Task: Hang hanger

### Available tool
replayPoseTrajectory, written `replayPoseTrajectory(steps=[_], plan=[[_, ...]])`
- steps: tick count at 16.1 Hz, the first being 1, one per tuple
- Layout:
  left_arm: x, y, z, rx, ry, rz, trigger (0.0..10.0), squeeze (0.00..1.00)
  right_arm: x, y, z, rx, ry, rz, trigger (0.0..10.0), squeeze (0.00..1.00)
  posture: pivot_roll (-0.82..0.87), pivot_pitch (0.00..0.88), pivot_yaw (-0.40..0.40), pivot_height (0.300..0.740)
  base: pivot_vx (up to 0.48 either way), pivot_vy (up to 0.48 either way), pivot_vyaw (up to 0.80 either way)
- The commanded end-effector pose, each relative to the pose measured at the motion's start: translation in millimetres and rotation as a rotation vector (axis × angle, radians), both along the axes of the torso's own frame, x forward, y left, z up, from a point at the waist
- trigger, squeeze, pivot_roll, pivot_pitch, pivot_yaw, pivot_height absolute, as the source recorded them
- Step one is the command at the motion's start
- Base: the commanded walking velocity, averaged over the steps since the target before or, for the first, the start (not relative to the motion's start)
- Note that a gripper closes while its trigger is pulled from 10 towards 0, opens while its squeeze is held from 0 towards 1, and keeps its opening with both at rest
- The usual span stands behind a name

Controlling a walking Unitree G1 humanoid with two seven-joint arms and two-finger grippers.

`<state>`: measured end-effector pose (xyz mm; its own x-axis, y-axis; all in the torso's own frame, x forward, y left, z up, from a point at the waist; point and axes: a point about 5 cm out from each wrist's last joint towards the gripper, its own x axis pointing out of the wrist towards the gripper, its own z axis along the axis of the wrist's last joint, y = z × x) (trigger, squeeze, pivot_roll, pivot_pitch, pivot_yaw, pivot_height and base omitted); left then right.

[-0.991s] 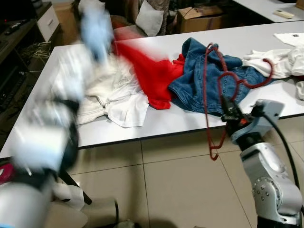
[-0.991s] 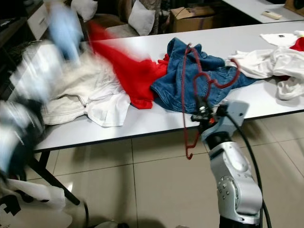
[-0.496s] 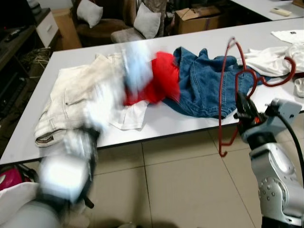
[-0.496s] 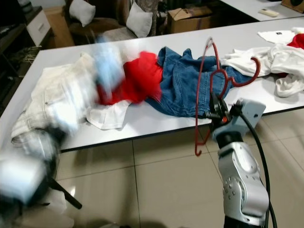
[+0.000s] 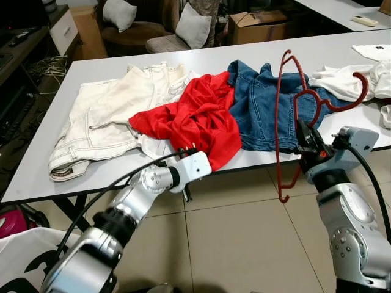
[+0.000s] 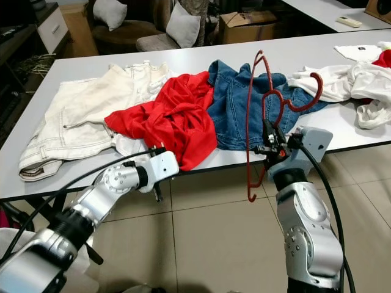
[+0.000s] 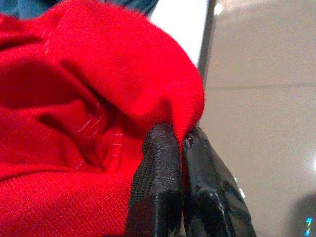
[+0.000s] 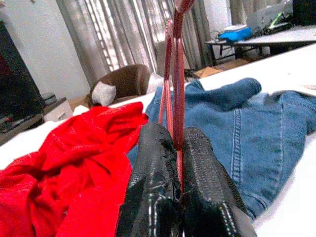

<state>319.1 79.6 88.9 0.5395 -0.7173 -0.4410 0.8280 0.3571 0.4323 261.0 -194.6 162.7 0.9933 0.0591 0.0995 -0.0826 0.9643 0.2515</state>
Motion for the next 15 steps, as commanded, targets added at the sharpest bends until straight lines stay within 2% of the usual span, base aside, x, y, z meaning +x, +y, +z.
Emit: replayPoseTrajectory(steps=[1, 2, 3, 5, 7, 9, 11, 12, 13, 15], plan=[[-2.4, -0.8, 8.0, -0.074, 0.022, -0.015, 10.0, 1.00, -2.9, -0.5, 0.7, -0.019, 0.009, 0.004, 10.0, 0.00, -0.19, 0.000, 0.068, 0.740, 0.000, 0.000, 0.00], [-8.9, -0.8, 12.7, -0.120, 0.061, -0.052, 10.0, 1.00, -5.8, -2.6, -1.7, -0.023, 0.027, 0.017, 10.0, 0.00, -0.20, 0.000, 0.070, 0.740, 0.000, 0.000, 0.00], [-17.3, 1.9, 15.8, -0.117, 0.109, -0.104, 10.0, 1.00, -8.6, -6.7, -5.1, -0.050, 0.052, 0.025, 10.0, 0.00, -0.20, 0.000, 0.069, 0.740, 0.000, 0.000, 0.00], [-25.7, 7.7, 21.4, -0.112, 0.148, -0.185, 10.0, 1.00, -14.3, -16.3, -10.4, -0.095, 0.091, 0.032, 10.0, 0.00, -0.20, 0.000, 0.071, 0.740, 0.000, 0.000, 0.00], [-29.0, 8.8, 40.0, -0.272, 0.191, -0.231, 10.0, 1.00, -25.2, -28.1, -13.6, -0.115, 0.121, 0.042, 10.0, 0.00, -0.21, 0.000, 0.076, 0.740, 0.000, 0.000, 0.00], [-27.4, 12.5, 44.7, -0.277, 0.185, -0.219, 10.0, 1.00, -35.9, -29.6, -17.6, -0.116, 0.144, 0.094, 10.0, 0.00, -0.21, 0.000, 0.079, 0.740, 0.000, 0.000, 0.00], [-15.3, 19.4, 43.6, -0.256, 0.148, -0.107, 10.0, 1.00, -50.8, -33.0, -23.0, -0.144, 0.171, 0.144, 10.0, 0.00, -0.23, 0.000, 0.101, 0.740, 0.000, 0.000, 0.00], [-4.1, 23.2, 42.0, -0.261, 0.124, 0.004, 10.0, 1.00, -56.0, -35.5, -21.4, -0.142, 0.161, 0.148, 10.0, 0.00, -0.24, 0.000, 0.112, 0.740, 0.000, 0.000, 0.00], [16.7, 28.8, 46.7, -0.405, 0.099, 0.239, 10.0, 1.00, -60.4, -36.9, -18.8, -0.128, 0.143, 0.139, 10.0, 0.00, -0.26, 0.000, 0.131, 0.740, 0.000, 0.000, 0.00], [35.0, 42.3, 49.3, -0.531, 0.074, 0.488, 10.0, 1.00, -61.1, -34.5, -18.3, -0.117, 0.135, 0.125, 10.0, 0.00, -0.28, 0.000, 0.143, 0.740, 0.000, 0.000, 0.00]])
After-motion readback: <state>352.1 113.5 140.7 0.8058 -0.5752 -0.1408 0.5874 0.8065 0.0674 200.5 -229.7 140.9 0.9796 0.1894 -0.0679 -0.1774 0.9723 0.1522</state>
